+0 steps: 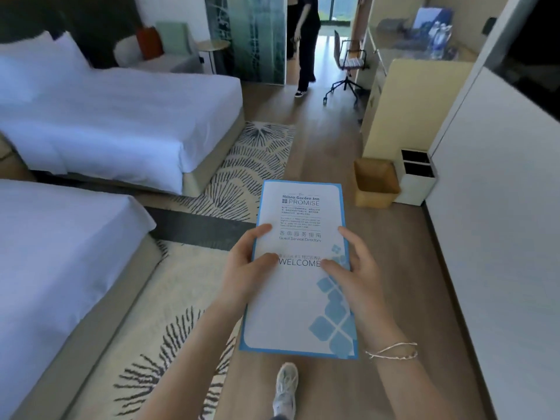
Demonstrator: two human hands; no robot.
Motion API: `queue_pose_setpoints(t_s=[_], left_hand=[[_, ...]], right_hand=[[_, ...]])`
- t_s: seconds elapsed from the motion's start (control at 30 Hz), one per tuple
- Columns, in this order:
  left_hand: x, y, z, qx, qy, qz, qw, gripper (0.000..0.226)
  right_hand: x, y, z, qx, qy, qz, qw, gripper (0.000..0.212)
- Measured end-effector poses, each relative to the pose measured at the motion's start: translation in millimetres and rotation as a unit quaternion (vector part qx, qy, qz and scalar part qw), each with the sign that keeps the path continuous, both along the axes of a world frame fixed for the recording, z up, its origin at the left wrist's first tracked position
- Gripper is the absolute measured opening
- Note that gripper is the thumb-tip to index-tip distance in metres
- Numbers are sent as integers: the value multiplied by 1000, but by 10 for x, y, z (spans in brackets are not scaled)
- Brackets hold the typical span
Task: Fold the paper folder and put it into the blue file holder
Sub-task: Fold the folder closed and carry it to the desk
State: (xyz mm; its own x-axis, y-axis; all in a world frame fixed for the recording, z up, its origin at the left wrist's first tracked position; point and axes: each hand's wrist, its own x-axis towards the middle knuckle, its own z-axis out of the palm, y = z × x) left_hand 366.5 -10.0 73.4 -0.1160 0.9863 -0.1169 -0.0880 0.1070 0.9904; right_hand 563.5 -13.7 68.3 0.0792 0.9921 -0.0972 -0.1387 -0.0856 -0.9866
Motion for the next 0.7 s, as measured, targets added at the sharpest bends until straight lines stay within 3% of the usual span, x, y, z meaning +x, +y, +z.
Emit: queue_pose_setpoints(t_s=[0.4,0.7], left_hand=[[361,2972,210,24,-3,-56,998,47],[749,5301,26,16,-23,-46,999,48]], right_hand=[[366,2798,230,2,4,-53,999,61],[755,5162,37,0,1,-36,999,60]])
